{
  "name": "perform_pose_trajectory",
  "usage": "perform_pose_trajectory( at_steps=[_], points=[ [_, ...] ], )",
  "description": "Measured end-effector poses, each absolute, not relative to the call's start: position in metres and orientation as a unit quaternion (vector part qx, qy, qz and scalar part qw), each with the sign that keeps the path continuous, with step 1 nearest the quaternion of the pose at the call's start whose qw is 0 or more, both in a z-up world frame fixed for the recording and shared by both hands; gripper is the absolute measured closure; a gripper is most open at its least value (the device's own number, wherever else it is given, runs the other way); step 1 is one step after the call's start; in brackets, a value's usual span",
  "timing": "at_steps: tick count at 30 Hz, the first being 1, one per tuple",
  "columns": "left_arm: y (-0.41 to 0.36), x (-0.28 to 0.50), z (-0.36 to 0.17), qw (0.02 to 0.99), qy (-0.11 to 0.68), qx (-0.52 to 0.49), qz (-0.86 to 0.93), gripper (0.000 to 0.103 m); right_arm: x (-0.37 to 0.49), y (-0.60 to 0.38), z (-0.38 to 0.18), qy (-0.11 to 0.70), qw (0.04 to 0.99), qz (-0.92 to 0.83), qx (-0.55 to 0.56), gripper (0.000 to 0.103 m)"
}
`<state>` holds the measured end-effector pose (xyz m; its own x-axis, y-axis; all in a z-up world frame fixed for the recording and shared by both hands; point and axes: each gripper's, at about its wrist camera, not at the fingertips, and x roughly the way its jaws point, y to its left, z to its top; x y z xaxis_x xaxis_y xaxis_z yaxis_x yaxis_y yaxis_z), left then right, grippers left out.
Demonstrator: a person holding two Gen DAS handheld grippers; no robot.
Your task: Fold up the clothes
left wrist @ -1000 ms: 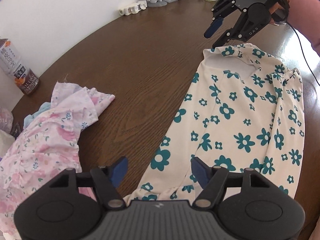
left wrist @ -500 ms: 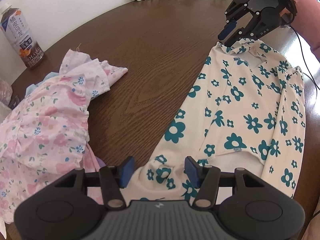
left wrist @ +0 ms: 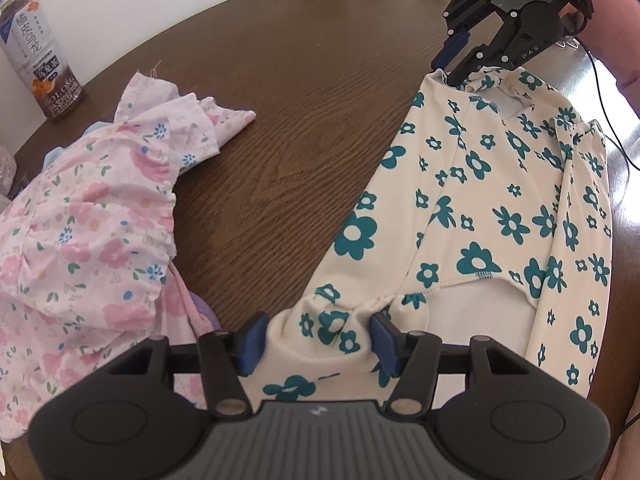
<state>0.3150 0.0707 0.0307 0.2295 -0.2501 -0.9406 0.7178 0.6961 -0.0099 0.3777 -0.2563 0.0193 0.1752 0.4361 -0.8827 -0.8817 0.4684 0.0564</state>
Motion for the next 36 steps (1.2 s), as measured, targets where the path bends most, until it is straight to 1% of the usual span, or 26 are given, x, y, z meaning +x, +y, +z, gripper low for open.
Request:
perform_pose_trajectory(
  at_steps=[7,11,16,20,25,27,30,31,32,33,36],
  points=[
    [0.073,0.320,0.032,0.757,0.532,0.200,-0.321,0.048,0.375,-0.243,0.019,0.452,0.723,0.450,-0.264,0.081],
    [0.070,0.318,0.031,0.757,0.529,0.210,-0.322,0.048,0.371,-0.234,0.020,0.447,0.721,0.447,-0.283,0.081],
    [0.072,0.314,0.029,0.760,0.522,0.214,-0.321,0.048,0.365,-0.229,0.020,0.441,0.722,0.444,-0.296,0.086],
    [0.070,0.313,0.028,0.761,0.522,0.217,-0.317,0.048,0.362,-0.227,0.020,0.439,0.724,0.439,-0.300,0.087],
    [0.069,0.313,0.028,0.762,0.521,0.218,-0.316,0.048,0.359,-0.224,0.019,0.434,0.722,0.442,-0.310,0.094],
    [0.069,0.311,0.028,0.764,0.519,0.217,-0.317,0.051,0.357,-0.224,0.019,0.429,0.722,0.444,-0.313,0.097],
    [0.068,0.307,0.029,0.770,0.512,0.209,-0.318,0.063,0.353,-0.224,0.018,0.424,0.728,0.438,-0.314,0.099],
    [0.068,0.305,0.029,0.772,0.509,0.206,-0.318,0.072,0.350,-0.224,0.017,0.419,0.731,0.435,-0.317,0.099],
    [0.068,0.302,0.030,0.774,0.506,0.203,-0.322,0.083,0.348,-0.224,0.017,0.415,0.734,0.431,-0.320,0.099],
    [0.067,0.300,0.030,0.776,0.502,0.200,-0.326,0.087,0.345,-0.223,0.016,0.411,0.738,0.427,-0.324,0.100],
    [0.062,0.289,0.031,0.787,0.480,0.221,-0.319,0.092,0.337,-0.222,0.015,0.397,0.747,0.416,-0.334,0.100]
  ],
)
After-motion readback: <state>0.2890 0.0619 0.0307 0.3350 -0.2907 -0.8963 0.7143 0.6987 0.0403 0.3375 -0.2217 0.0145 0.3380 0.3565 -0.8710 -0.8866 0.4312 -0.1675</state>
